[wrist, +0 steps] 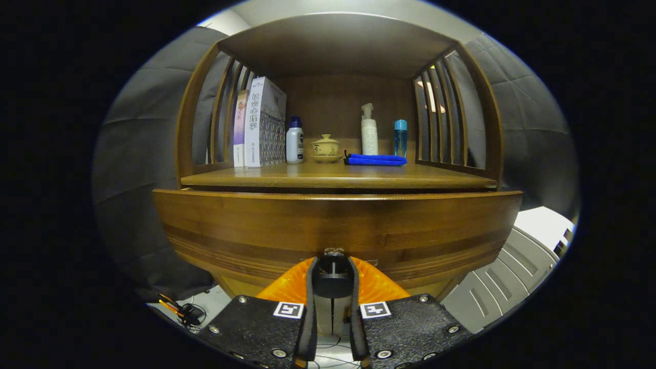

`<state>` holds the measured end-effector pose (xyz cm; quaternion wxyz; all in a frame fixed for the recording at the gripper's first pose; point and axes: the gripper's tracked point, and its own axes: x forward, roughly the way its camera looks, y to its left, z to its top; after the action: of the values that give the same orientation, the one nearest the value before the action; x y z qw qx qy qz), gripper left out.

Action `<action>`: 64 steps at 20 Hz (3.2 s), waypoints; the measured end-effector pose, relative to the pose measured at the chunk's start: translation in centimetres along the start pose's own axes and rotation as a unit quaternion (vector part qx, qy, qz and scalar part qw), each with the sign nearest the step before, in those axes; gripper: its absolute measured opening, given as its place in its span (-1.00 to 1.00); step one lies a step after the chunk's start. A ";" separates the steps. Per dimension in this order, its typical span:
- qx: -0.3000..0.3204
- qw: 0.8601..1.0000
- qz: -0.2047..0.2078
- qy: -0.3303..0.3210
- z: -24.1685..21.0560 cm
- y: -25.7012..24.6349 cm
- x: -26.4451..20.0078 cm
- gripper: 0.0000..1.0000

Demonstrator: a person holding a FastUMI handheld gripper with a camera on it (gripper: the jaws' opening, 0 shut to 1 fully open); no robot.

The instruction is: Pull open the drawer, take out the items inside it, and place them on the countertop above the cabinet.

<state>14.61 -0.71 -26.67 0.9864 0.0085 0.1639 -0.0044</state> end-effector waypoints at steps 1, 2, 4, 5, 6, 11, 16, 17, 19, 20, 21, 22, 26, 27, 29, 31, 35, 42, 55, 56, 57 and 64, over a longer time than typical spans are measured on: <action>-0.001 1.000 0.000 0.006 -0.3 0.1 -1.0 -0.48; -0.004 1.000 0.002 0.010 -0.5 0.1 -2.0 -0.48; -0.010 1.000 0.004 0.017 -1.1 0.1 -3.9 -0.48; -0.012 1.000 0.006 0.022 -1.6 0.1 -5.0 -0.48; -0.015 0.999 0.008 0.030 -2.2 0.2 -5.8 -0.48; -0.015 0.999 0.016 0.041 -3.3 0.6 -9.5 -0.48; -0.009 0.998 0.025 0.055 -4.8 1.0 -13.2 -0.48; -0.011 0.998 0.027 0.058 -5.0 1.1 -13.6 -0.48; -0.017 0.998 0.030 0.061 -5.2 1.1 -14.1 -0.48; -0.018 0.997 0.032 0.062 -5.3 1.1 -14.3 -0.48; -0.019 0.997 0.035 0.063 -5.3 1.1 -14.4 -0.48; -0.019 0.997 0.039 0.065 -5.3 1.2 -14.4 -0.44; 0.008 0.996 0.055 0.065 -4.9 1.5 -16.2 0.25; 0.020 0.996 0.069 0.054 -4.3 2.3 -17.0 0.48; 0.003 0.995 0.085 0.044 -2.8 2.7 -18.1 0.93; -0.024 0.997 0.075 0.025 0.0 2.3 -19.0 0.93; -0.036 0.997 0.067 0.004 5.6 2.6 -18.6 0.93; -0.005 0.995 0.013 0.101 9.8 1.9 -12.8 0.93; 0.101 0.957 -0.040 0.268 6.4 1.0 -0.8 0.92; 0.095 0.955 -0.041 0.278 5.9 1.1 -0.1 0.92; 0.086 0.952 -0.049 0.288 5.2 0.8 0.4 0.92; 0.079 0.944 -0.061 0.314 3.1 0.4 2.4 0.67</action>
<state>17.86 -0.42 -24.49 0.8789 0.0769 0.4648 -0.0744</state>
